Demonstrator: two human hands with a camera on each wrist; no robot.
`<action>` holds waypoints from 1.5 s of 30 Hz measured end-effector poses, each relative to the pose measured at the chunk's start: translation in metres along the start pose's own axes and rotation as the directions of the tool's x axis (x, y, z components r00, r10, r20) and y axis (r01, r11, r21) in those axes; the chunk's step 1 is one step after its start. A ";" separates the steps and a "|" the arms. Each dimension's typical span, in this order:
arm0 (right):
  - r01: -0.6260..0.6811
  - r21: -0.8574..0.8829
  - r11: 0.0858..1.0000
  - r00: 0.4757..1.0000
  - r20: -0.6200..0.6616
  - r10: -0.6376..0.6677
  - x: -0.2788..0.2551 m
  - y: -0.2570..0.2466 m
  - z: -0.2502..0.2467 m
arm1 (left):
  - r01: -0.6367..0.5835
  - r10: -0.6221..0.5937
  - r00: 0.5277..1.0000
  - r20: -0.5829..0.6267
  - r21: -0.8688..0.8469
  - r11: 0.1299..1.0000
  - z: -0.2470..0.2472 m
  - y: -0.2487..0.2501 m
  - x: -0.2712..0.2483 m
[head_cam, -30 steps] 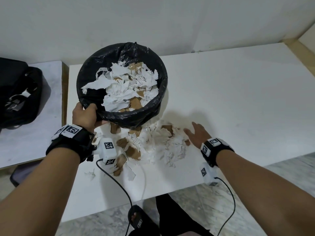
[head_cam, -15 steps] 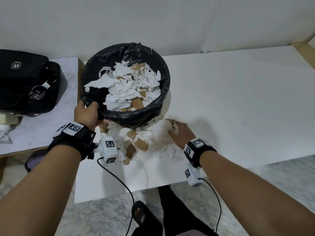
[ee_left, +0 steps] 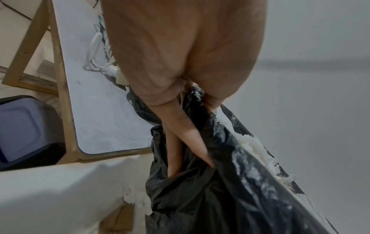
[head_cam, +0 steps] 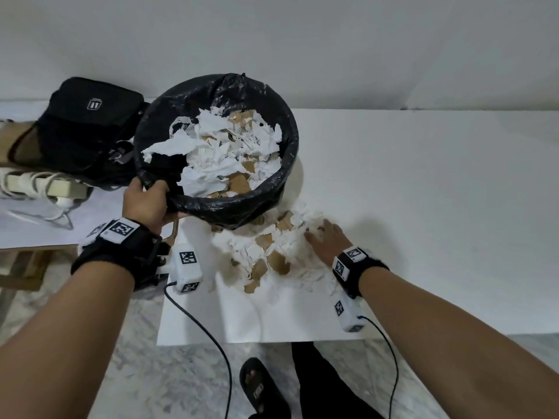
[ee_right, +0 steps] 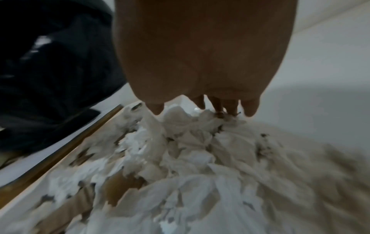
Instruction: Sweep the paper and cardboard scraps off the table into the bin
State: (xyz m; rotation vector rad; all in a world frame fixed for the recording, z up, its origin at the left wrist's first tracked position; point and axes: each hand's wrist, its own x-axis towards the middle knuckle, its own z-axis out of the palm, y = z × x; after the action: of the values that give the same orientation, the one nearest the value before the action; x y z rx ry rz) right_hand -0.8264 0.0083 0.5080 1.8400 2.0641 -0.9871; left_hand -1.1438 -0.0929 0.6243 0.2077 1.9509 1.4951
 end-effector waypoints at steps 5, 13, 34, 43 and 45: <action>0.118 -0.229 0.966 0.985 -0.100 -0.144 0.029 -0.036 -0.025 | 0.010 -0.010 1.000 -0.023 -0.012 1.000 -0.005 0.002 0.003; 0.391 -0.339 0.855 0.920 0.167 -0.355 0.080 -0.097 -0.039 | 0.016 -0.019 0.995 -0.099 -0.028 0.999 -0.007 -0.007 0.019; 0.450 -0.435 0.780 0.891 0.279 -0.359 -0.024 -0.020 0.010 | 0.010 -0.010 1.000 0.024 -0.007 1.000 0.004 -0.020 -0.021; 0.344 -0.284 0.895 0.935 0.017 -0.354 -0.059 0.002 -0.040 | 0.044 -0.045 0.997 0.063 0.015 0.999 -0.013 -0.037 -0.049; 0.281 -0.278 0.919 0.957 0.011 -0.290 -0.066 0.007 -0.056 | 0.053 -0.054 0.996 0.068 0.017 0.998 -0.017 -0.040 -0.056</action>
State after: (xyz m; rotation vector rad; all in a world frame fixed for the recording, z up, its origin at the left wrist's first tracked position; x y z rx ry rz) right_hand -0.7910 -0.0111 0.5846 1.4523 2.3962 -0.6846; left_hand -1.1000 -0.1475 0.6123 0.2083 1.8996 1.4213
